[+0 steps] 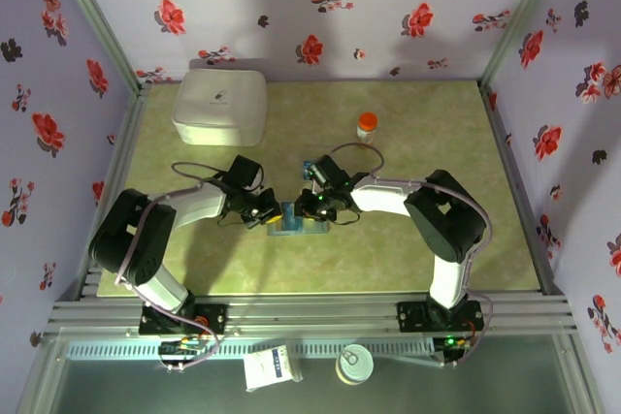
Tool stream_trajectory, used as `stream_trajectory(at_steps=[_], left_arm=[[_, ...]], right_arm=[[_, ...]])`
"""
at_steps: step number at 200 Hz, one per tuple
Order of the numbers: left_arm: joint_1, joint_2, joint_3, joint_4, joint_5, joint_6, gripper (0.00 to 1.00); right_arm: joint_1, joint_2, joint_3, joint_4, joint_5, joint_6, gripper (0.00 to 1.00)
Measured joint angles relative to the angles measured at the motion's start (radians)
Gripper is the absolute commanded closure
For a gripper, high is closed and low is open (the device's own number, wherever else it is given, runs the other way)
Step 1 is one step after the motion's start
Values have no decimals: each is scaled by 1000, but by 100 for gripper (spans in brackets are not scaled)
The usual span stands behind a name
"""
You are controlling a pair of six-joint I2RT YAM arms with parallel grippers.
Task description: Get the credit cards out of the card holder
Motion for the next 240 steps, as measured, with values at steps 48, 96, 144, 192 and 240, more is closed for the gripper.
stream_trajectory(at_steps=[48, 96, 144, 192, 240], left_arm=[[0, 5, 4, 0, 0, 0, 98], [-1, 9, 10, -5, 0, 1, 98], [-1, 9, 13, -9, 0, 1, 98], [-1, 10, 17, -18, -5, 2, 98], [-3, 11, 22, -26, -8, 4, 98]], right_arm=[[-4, 0, -2, 18, -14, 13, 76], [-8, 0, -31, 82, -45, 38, 79], [-22, 0, -65, 145, -71, 67, 85], [-33, -9, -89, 175, -79, 75, 88], [-55, -49, -124, 176, -82, 74, 90]])
